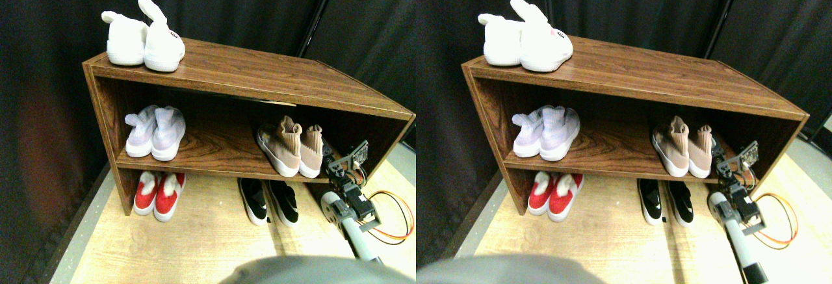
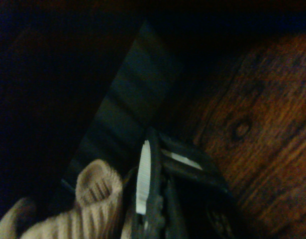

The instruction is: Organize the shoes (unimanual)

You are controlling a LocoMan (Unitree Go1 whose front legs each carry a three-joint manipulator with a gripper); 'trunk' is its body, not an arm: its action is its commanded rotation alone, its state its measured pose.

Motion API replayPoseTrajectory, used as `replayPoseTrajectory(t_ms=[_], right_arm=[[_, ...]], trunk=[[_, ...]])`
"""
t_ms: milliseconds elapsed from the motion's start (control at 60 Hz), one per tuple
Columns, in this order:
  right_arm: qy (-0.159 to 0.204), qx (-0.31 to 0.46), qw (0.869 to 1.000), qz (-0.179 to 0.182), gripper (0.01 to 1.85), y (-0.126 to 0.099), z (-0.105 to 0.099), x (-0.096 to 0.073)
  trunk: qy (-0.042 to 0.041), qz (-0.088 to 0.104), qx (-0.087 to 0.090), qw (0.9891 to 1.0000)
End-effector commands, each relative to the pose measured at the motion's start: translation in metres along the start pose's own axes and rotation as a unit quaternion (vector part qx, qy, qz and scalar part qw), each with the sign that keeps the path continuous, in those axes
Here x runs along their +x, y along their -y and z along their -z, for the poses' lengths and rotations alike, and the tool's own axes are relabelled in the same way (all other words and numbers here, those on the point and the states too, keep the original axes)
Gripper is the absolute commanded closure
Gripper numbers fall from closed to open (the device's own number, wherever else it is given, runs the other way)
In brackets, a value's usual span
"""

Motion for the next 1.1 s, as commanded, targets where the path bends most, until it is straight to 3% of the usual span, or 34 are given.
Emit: replayPoseTrajectory(t_ms=[17,400,583,717,850,1100], right_arm=[[-0.007,-0.001,1.0,-0.004,1.8,-0.002,0.002,0.001],[0.001,-0.006,1.0,0.004,1.8,-0.003,0.008,-0.003],[0.007,-0.018,1.0,-0.004,1.8,0.002,-0.004,0.003],[0.03,-0.038,0.999,-0.01,1.8,0.003,-0.019,0.005],[0.025,-0.045,0.999,-0.017,1.8,0.003,-0.033,0.006],[0.034,-0.069,0.996,-0.038,1.8,-0.007,-0.043,-0.014]], trunk=[[-0.0119,-0.005,-0.005,0.9999],[-0.0123,-0.006,-0.007,0.9999],[-0.0109,-0.003,-0.004,0.9999],[-0.0091,0.003,0.001,1.0],[-0.0081,0.008,0.003,0.9999],[-0.0059,0.018,0.01,0.9998]])
